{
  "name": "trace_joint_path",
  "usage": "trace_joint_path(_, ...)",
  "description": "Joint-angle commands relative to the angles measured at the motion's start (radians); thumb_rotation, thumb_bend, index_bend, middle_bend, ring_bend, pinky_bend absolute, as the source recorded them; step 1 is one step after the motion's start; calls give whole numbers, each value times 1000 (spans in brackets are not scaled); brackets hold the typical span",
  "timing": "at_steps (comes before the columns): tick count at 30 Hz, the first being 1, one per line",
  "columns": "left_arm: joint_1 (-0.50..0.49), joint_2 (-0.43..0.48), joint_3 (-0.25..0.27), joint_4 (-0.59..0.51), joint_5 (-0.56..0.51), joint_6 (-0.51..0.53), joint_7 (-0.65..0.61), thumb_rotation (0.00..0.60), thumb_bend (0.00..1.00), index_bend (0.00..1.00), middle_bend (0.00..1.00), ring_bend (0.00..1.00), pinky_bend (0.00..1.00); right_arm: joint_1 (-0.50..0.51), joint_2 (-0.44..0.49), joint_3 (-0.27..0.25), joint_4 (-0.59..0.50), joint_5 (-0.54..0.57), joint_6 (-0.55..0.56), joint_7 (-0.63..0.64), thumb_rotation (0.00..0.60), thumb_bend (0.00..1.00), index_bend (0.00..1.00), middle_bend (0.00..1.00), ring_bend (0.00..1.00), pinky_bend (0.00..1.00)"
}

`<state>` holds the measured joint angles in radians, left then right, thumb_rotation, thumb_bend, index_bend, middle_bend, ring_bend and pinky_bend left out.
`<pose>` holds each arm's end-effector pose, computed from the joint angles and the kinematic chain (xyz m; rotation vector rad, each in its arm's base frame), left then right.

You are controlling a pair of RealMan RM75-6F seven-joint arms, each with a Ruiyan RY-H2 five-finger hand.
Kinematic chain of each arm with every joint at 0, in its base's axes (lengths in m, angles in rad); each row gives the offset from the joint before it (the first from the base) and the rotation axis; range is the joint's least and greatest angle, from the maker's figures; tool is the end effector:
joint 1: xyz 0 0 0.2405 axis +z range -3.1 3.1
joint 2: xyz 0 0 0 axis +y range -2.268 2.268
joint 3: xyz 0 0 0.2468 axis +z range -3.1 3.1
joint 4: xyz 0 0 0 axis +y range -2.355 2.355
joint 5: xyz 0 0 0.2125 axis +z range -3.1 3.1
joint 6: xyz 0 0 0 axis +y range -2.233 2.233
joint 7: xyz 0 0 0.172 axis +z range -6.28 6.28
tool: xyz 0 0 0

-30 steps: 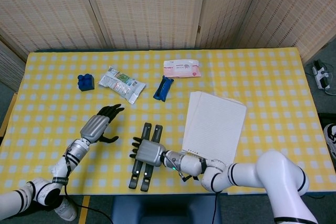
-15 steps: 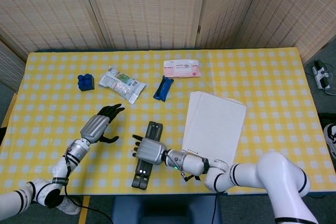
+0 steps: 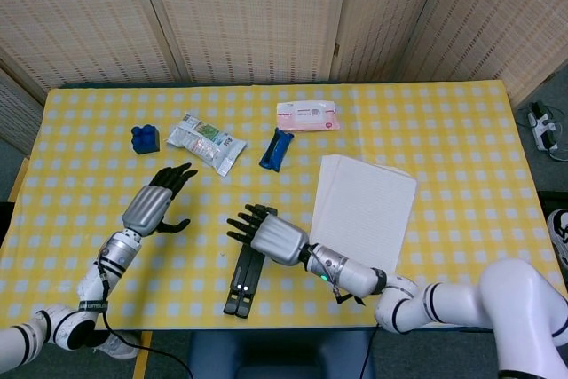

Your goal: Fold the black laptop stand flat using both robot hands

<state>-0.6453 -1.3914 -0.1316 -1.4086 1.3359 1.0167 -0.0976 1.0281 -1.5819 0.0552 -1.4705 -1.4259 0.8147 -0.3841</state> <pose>-0.1897 0.3675 0.0313 -1.7627 -1.0532 -1.0732 -0.0307 -0.3252 -0.0825 2.4378 -0.3329 0.9466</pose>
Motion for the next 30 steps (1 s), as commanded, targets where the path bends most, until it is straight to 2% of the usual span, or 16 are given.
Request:
trace_joint_path(1, 37, 40, -9, -36, -21, 62, 72, 600, 332, 42, 0, 0, 0, -140, 117, -20, -122, 29, 191, -99, 600, 315, 0, 54, 52, 0)
trace_joint_path(8, 142, 112, -7, -111, -36, 263, 283, 600, 340, 66, 0, 0, 0, -351, 282, -57, -278, 63, 446, -135, 600, 314, 0, 51, 61, 0)
trace_joint_path(14, 249, 162, 16, -173, -9, 420, 334, 600, 339, 85, 0, 0, 0, -494, 407, -99, -346, 55, 575, -57, 600, 314, 0, 9, 22, 0)
trace_joint_path(23, 412, 222, 90, -240, 78, 607, 340, 600, 339, 87, 0, 0, 0, -690, 499, -159, -322, 22, 723, 63, 600, 314, 0, 0, 22, 0)
trace_joint_path(30, 503, 180, 138, -217, 147, 693, 314, 600, 339, 88, 0, 0, 0, -789, 501, -178, -250, -22, 772, 190, 600, 314, 0, 0, 20, 0)
